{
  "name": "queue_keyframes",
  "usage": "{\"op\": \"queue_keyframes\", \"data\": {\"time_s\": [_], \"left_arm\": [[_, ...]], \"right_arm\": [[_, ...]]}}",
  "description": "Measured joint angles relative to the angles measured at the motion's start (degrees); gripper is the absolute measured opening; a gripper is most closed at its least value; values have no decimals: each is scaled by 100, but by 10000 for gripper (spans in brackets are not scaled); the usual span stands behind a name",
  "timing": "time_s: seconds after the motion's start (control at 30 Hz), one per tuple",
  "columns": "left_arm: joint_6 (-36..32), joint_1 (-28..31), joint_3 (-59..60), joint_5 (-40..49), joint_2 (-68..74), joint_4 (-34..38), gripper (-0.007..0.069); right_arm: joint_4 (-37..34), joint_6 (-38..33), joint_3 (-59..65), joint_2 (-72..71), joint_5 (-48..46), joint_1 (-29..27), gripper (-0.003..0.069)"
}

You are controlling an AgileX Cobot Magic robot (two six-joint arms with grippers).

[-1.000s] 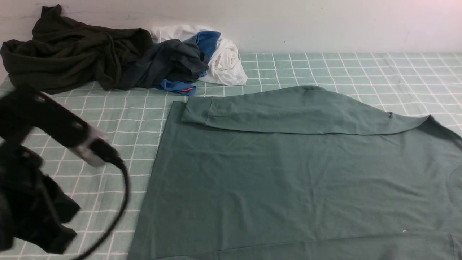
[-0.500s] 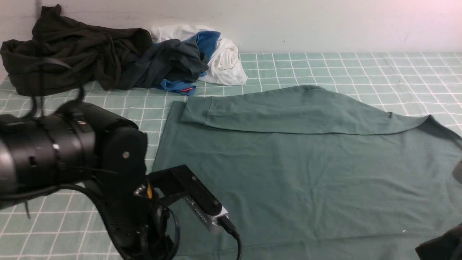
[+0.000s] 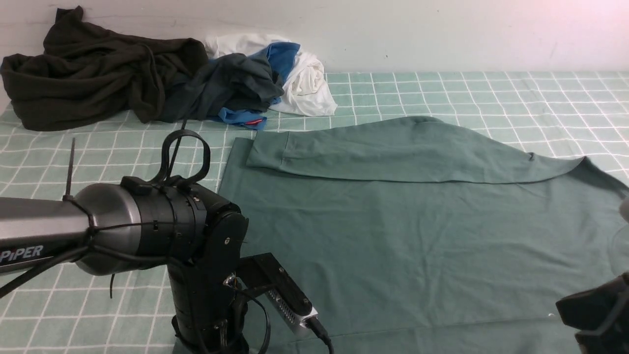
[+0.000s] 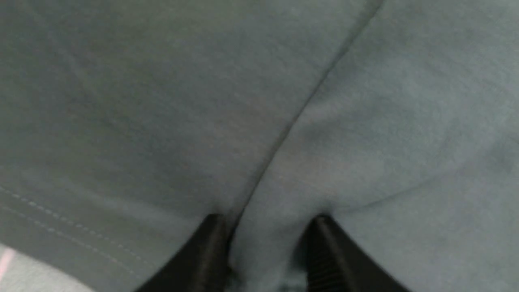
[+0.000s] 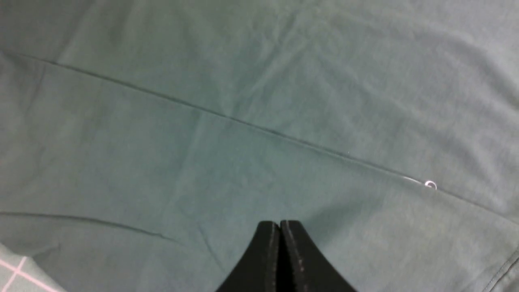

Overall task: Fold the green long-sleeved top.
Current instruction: Use the left arm to clamp the cuff closest to it, then use the left arm to drag and place the cuff at the centered position on the left edge of the fabric

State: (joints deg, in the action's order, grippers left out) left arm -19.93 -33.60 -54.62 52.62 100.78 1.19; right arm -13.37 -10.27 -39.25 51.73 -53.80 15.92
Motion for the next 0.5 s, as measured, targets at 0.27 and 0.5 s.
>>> {"op": "queue_keyframes", "data": {"time_s": [0.27, 0.5], "left_arm": [[0, 0, -100, 281, 0, 134, 6], [2, 0, -879, 1150, -161, -299, 6]], "right_arm": [[357, 0, 0, 7, 6, 6, -14], [1183, 633, 0, 529, -316, 6, -14]]}}
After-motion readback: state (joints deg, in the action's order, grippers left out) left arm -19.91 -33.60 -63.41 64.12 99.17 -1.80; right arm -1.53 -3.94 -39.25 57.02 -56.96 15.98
